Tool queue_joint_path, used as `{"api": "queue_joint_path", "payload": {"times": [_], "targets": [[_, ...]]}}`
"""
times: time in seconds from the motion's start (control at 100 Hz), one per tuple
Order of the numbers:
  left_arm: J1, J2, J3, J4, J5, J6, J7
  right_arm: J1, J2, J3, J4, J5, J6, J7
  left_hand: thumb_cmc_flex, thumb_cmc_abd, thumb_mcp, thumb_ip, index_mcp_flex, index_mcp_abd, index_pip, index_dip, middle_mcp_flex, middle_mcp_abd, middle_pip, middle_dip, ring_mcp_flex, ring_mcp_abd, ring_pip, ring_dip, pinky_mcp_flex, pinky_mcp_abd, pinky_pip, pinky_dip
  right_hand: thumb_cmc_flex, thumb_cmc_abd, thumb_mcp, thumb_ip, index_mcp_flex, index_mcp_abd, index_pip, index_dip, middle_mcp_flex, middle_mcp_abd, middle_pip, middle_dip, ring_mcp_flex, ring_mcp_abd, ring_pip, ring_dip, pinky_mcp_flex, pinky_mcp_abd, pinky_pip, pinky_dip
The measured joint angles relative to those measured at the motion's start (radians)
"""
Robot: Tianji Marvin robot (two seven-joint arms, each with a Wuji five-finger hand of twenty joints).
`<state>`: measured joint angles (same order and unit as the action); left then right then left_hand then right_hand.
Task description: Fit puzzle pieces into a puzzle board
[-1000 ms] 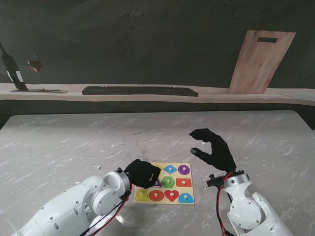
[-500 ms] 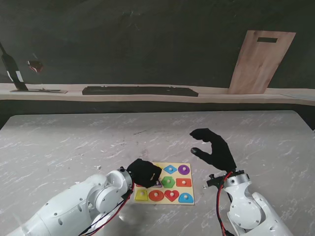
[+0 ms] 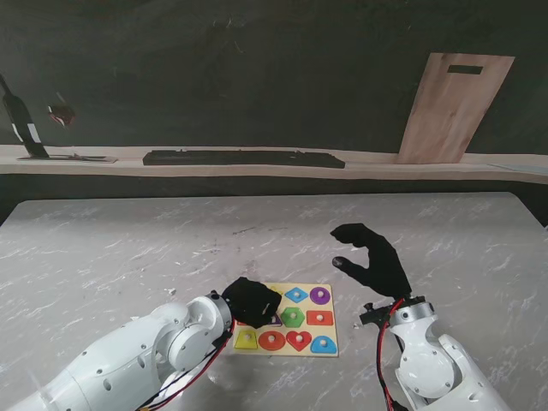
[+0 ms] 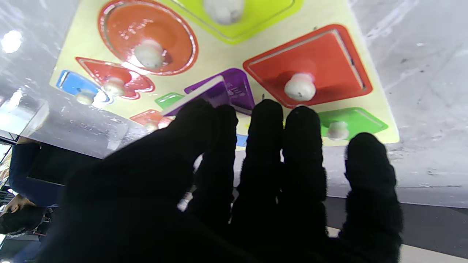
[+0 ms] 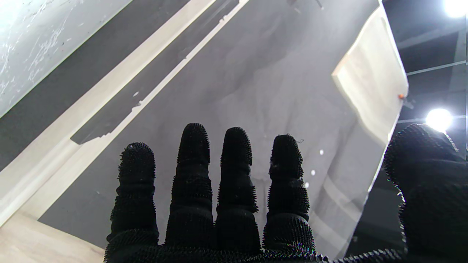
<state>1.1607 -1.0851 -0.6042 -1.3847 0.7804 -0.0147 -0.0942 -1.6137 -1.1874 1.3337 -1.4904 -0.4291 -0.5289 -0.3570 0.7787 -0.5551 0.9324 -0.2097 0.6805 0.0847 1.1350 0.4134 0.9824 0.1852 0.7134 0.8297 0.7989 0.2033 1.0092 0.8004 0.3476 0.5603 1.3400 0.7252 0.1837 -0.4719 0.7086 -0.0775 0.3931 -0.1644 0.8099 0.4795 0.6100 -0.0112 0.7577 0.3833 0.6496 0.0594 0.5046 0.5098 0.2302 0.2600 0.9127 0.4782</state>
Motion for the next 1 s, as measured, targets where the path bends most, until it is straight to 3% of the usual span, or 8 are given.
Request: {"api": "queue_joint_path", "payload": {"times": [1.0], "targets": [[-0.051, -0.014, 0.061, 0.051, -0.002, 0.028, 0.017, 0.001, 0.000, 0.001, 0.004, 0.000, -0.001, -0.001, 0.040, 0.015, -0.052, 0.000, 0.000, -0.001, -0.031, 0.015, 0.000, 0.001, 0.012, 0.000, 0.000, 0.000, 0.009, 0.000, 0.009, 0.000, 0.000, 0.000, 0.000, 0.000, 0.000, 0.000, 0.000, 0.000, 0.000, 0.000, 0.000, 0.000, 0.000, 0.000, 0.000, 0.000, 0.000, 0.000, 0.000, 0.000, 0.000, 0.000]]}}
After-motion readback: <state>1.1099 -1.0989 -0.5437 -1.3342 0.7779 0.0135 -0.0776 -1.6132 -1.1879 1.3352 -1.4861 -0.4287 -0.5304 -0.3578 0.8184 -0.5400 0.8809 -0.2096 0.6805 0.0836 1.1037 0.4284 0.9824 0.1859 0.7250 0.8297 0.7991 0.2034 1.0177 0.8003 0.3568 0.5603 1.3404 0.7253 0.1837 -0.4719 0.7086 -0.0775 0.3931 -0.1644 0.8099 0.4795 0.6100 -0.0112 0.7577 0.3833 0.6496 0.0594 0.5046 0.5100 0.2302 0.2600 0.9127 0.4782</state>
